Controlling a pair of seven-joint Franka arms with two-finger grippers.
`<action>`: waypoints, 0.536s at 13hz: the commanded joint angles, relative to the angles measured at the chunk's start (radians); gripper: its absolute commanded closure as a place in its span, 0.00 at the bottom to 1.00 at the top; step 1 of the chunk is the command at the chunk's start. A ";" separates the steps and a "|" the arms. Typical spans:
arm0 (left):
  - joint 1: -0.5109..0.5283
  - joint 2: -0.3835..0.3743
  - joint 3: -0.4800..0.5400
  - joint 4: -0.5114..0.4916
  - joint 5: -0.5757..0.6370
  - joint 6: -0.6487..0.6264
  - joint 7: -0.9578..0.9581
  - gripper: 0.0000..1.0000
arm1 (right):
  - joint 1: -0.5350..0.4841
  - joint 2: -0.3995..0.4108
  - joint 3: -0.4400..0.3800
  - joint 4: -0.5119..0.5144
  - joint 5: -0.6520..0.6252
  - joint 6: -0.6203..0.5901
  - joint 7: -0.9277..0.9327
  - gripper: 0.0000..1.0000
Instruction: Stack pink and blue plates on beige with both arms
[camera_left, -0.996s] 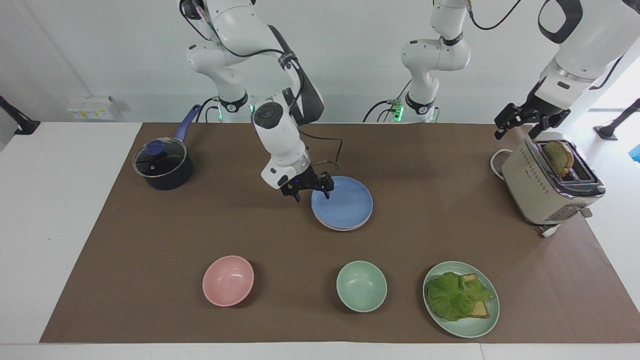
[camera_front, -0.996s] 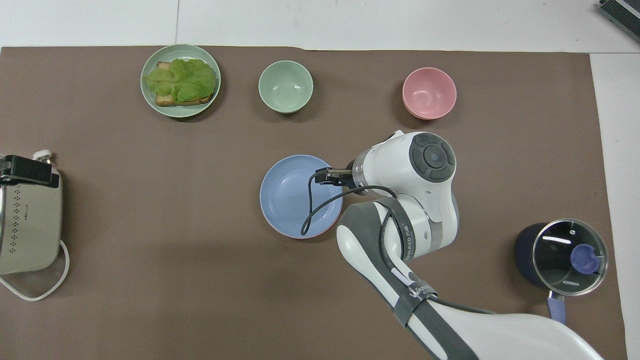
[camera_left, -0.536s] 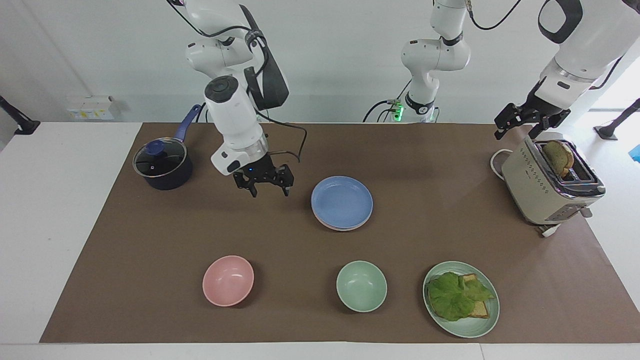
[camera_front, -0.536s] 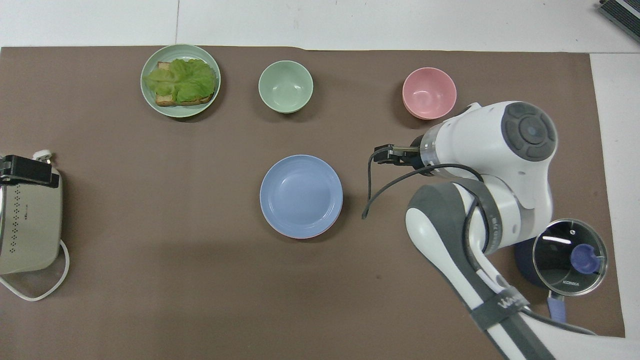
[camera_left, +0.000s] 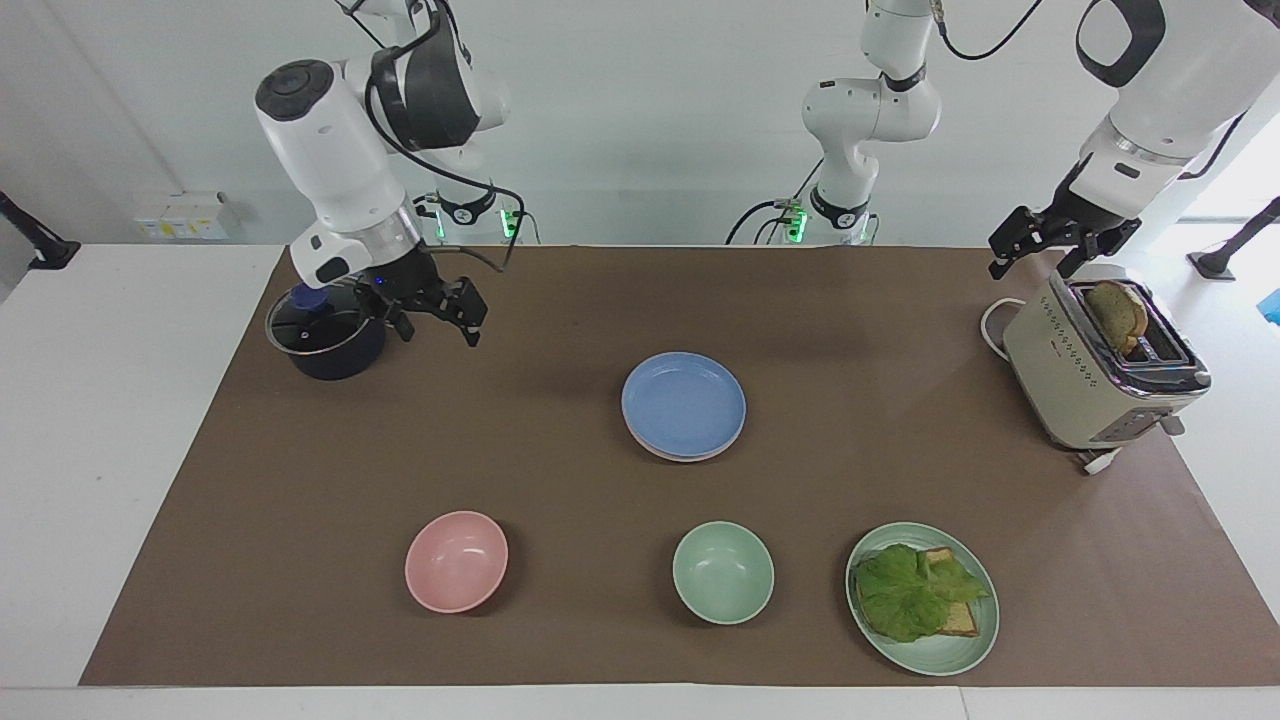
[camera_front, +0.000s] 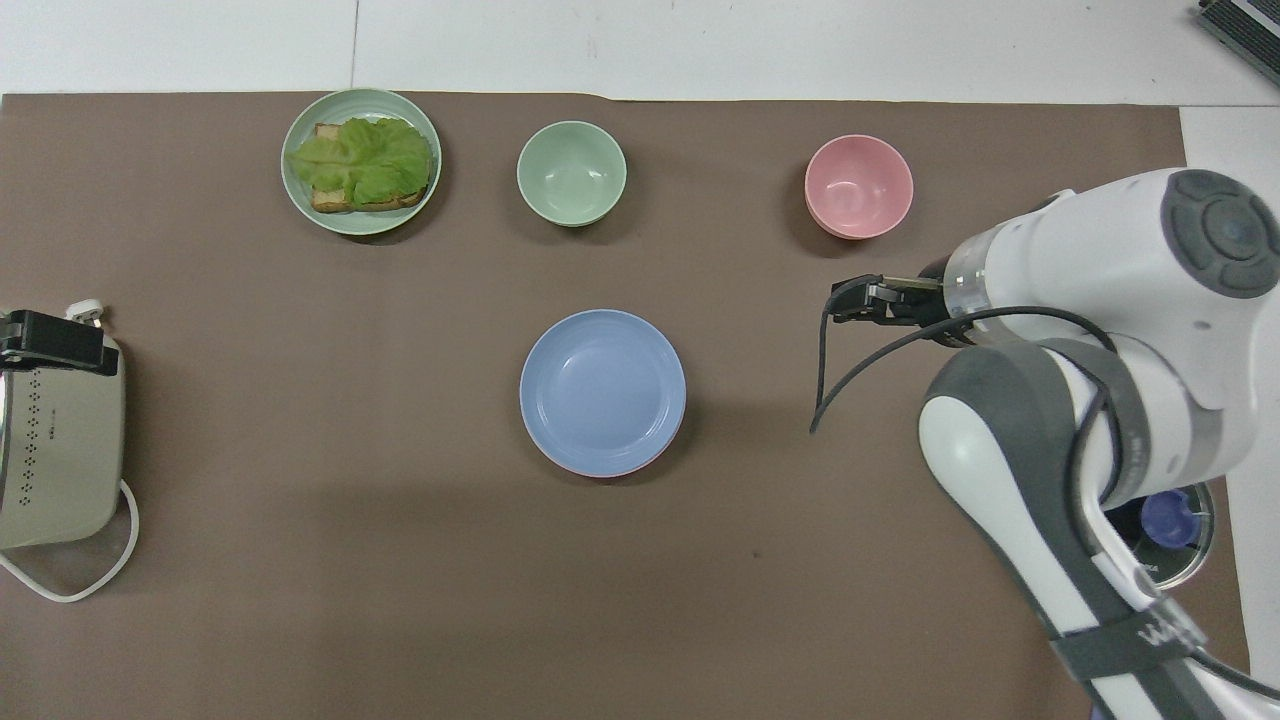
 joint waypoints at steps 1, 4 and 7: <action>0.003 -0.021 -0.003 -0.022 0.018 0.008 0.001 0.00 | -0.063 -0.049 0.008 0.007 -0.018 -0.071 -0.057 0.00; 0.003 -0.021 -0.003 -0.023 0.018 0.008 0.003 0.00 | -0.093 -0.059 0.005 0.091 -0.068 -0.196 -0.097 0.00; 0.003 -0.021 -0.003 -0.023 0.018 0.008 0.003 0.00 | -0.094 -0.059 -0.012 0.174 -0.113 -0.299 -0.108 0.00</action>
